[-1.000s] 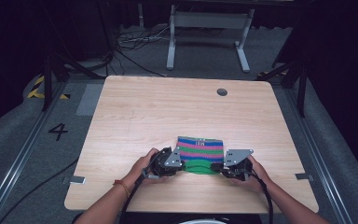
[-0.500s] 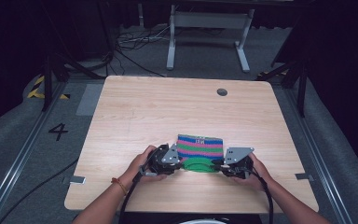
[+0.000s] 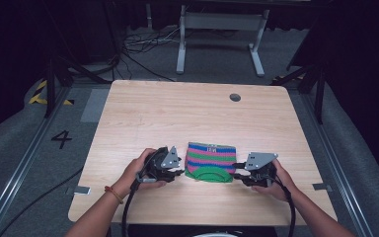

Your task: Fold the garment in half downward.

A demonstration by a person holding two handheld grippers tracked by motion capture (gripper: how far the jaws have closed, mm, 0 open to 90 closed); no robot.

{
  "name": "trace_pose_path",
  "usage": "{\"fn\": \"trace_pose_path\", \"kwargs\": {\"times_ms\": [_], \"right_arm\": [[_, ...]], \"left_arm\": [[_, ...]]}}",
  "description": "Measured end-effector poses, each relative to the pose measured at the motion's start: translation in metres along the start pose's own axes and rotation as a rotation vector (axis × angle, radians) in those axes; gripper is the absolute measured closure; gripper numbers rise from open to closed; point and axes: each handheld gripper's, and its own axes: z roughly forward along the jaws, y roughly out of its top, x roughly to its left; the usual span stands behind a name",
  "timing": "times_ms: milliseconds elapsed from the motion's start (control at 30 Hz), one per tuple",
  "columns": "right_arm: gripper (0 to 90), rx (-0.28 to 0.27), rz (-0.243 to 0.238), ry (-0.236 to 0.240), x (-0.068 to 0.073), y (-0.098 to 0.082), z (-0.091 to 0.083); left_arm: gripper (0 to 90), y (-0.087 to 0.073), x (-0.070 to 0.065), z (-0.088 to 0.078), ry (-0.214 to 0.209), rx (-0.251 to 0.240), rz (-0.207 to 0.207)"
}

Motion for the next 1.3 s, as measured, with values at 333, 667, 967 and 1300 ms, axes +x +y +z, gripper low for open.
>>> {"fn": "trace_pose_path", "kwargs": {"times_ms": [333, 667, 967, 1300], "right_arm": [[50.2, 0.015, 0.019, -0.055, -0.007, -0.005, -0.019], [46.5, 0.036, 0.053, -0.107, -0.015, -0.023, -0.038], [40.8, 0.058, 0.088, -0.149, -0.020, -0.041, -0.054], [32.9, 0.052, 0.135, -0.183, -0.024, -0.070, -0.067]], "left_arm": [[38.2, -0.026, 0.004, -0.024, 0.054, -0.015, -0.100], [31.7, -0.046, 0.003, -0.035, 0.107, 0.035, -0.136], [30.8, -0.065, 0.007, -0.044, 0.115, 0.039, -0.179], [28.1, -0.096, 0.010, -0.056, 0.122, 0.033, -0.249]]}}
